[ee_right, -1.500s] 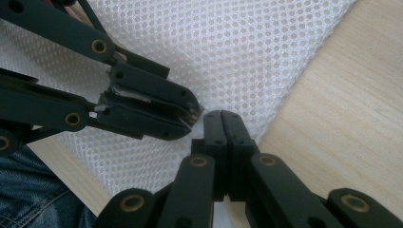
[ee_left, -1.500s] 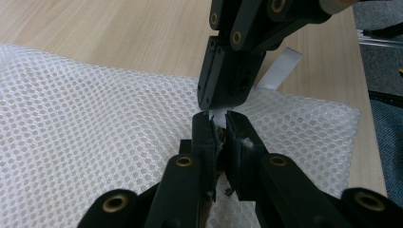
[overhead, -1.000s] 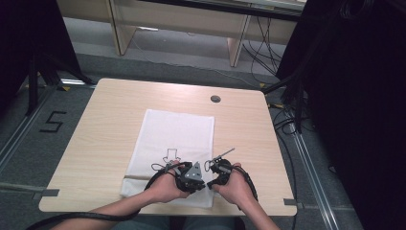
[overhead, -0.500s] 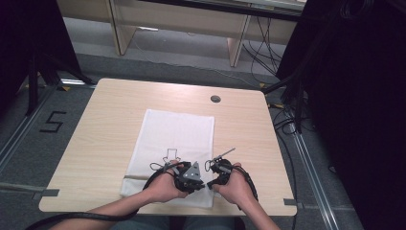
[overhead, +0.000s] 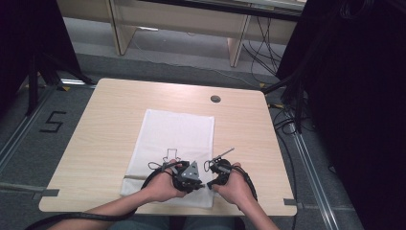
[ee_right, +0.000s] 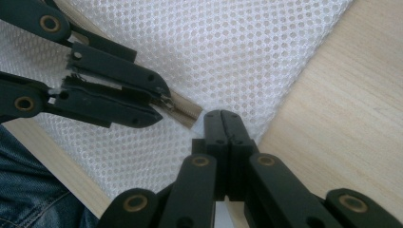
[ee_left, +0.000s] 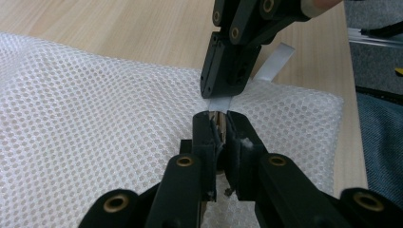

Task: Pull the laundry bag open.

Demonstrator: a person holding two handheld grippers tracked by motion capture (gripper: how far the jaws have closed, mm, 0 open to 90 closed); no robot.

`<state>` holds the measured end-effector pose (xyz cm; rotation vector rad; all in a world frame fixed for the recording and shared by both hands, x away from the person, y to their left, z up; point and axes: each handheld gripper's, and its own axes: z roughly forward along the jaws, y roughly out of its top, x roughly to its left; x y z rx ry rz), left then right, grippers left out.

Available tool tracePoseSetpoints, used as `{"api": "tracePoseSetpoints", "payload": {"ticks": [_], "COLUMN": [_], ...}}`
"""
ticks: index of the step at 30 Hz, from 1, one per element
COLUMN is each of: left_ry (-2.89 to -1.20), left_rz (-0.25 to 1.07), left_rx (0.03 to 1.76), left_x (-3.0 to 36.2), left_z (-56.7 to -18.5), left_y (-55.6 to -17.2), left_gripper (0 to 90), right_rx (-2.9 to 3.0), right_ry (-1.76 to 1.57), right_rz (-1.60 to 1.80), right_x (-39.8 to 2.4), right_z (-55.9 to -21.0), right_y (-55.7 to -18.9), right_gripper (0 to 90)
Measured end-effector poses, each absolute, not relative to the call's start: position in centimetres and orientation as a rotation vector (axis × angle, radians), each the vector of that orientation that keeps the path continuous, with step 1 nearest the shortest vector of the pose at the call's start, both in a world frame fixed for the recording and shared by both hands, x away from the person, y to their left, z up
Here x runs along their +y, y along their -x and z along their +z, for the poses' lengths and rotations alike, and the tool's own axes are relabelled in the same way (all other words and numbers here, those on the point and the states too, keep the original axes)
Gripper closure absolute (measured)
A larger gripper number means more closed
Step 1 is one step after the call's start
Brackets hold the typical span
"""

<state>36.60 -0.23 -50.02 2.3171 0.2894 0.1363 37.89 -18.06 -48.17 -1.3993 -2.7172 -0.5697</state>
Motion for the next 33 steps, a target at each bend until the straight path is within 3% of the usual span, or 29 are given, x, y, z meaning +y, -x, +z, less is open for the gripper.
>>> {"api": "tracePoseSetpoints", "payload": {"ticks": [33], "left_ry": [-2.302], "left_rz": [0.128], "left_rx": [0.321], "left_x": [1.5], "left_z": [-49.2], "left_y": [-36.6], "left_gripper": [82.5], "right_rx": [-2.715], "right_ry": [1.406], "right_rz": [-0.566], "right_x": [-18.0], "right_z": [-48.1], "right_y": [-37.9], "right_gripper": [90.0]}}
